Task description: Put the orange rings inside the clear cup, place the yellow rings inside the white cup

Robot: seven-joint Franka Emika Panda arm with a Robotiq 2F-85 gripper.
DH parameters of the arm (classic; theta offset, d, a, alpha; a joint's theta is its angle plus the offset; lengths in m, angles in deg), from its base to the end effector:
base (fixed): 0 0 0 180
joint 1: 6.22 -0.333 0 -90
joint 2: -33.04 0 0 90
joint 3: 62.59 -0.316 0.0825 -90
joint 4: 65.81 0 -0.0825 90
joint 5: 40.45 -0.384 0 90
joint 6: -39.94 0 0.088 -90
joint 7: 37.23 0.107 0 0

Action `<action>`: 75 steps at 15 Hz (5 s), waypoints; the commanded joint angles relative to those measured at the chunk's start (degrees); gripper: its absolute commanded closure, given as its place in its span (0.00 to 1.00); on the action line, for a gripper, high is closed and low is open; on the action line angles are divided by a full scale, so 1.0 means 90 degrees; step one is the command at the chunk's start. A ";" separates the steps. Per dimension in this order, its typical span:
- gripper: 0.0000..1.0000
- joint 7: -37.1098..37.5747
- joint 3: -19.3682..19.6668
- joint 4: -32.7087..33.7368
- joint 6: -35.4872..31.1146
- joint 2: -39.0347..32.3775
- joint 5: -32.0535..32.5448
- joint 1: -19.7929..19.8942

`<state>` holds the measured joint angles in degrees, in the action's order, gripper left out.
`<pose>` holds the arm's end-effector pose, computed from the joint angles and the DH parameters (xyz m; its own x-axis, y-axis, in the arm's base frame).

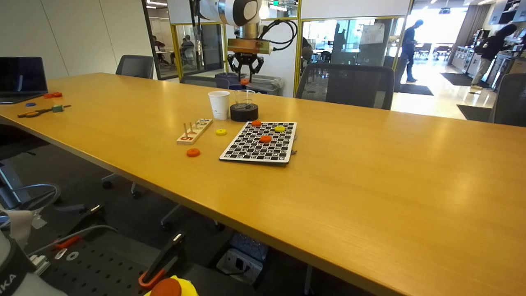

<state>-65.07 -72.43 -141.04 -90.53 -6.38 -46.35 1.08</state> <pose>0.7615 0.0033 0.3663 0.8653 0.3769 0.3305 0.4157 -0.9080 -0.0529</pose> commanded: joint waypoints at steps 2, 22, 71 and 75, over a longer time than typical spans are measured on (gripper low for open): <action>0.81 -0.0602 -0.0250 0.0778 0.0608 -0.0457 -0.0317 0.0101; 0.00 0.0105 0.0394 0.1250 0.0920 -0.0688 0.0100 -0.0039; 0.79 0.2939 0.1484 -0.2028 -0.0357 0.0323 0.0605 0.0076; 0.79 0.3045 0.1585 -0.2116 -0.0464 0.0718 0.0946 -0.0217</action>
<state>-38.48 -59.10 -157.71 -93.39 -4.53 -39.94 1.48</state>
